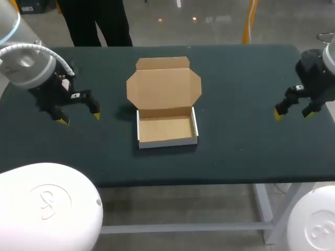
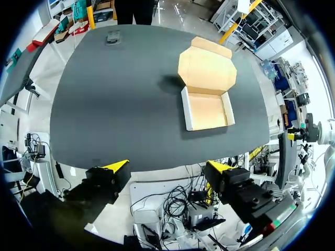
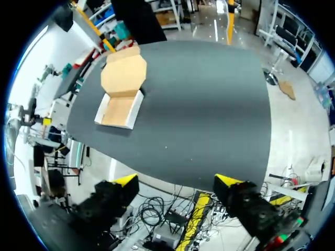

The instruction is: Assemble the packaging by folding the flat box into shape, placing the metal phone stand inside, and closing the box properly

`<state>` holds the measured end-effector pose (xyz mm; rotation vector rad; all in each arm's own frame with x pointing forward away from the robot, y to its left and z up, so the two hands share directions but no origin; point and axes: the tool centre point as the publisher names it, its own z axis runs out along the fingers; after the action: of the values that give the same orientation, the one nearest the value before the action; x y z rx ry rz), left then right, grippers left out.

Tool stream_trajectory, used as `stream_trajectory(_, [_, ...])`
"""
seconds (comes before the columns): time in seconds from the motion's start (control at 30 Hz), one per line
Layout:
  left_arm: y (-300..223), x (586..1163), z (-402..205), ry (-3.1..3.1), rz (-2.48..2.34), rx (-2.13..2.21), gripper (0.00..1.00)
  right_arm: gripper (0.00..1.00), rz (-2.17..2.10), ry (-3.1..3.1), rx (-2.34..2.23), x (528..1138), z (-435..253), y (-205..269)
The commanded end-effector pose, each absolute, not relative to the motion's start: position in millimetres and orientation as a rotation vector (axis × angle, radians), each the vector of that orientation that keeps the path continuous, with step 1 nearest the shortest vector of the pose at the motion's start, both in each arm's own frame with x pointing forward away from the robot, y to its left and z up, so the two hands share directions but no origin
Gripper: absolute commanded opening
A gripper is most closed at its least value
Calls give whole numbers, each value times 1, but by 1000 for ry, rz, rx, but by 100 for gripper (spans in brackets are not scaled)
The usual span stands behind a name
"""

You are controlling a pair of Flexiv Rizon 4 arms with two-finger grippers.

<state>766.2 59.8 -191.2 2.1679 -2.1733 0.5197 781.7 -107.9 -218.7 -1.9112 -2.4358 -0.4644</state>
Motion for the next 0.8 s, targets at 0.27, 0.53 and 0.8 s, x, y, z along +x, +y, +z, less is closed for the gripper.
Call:
stream_trajectory(0.27, [62,772,-187,-2125,511,2227,100,100,-442,-2418,-1922,785,-219,-109])
stream_trajectory(0.53, [63,775,-189,-2101,522,2246,100,100,-425,-2396,-1970,786,-218,-108])
stream_trajectory(0.8, [64,778,-189,-2098,536,2248,100,100,-433,-2401,-1958,785,-221,-110])
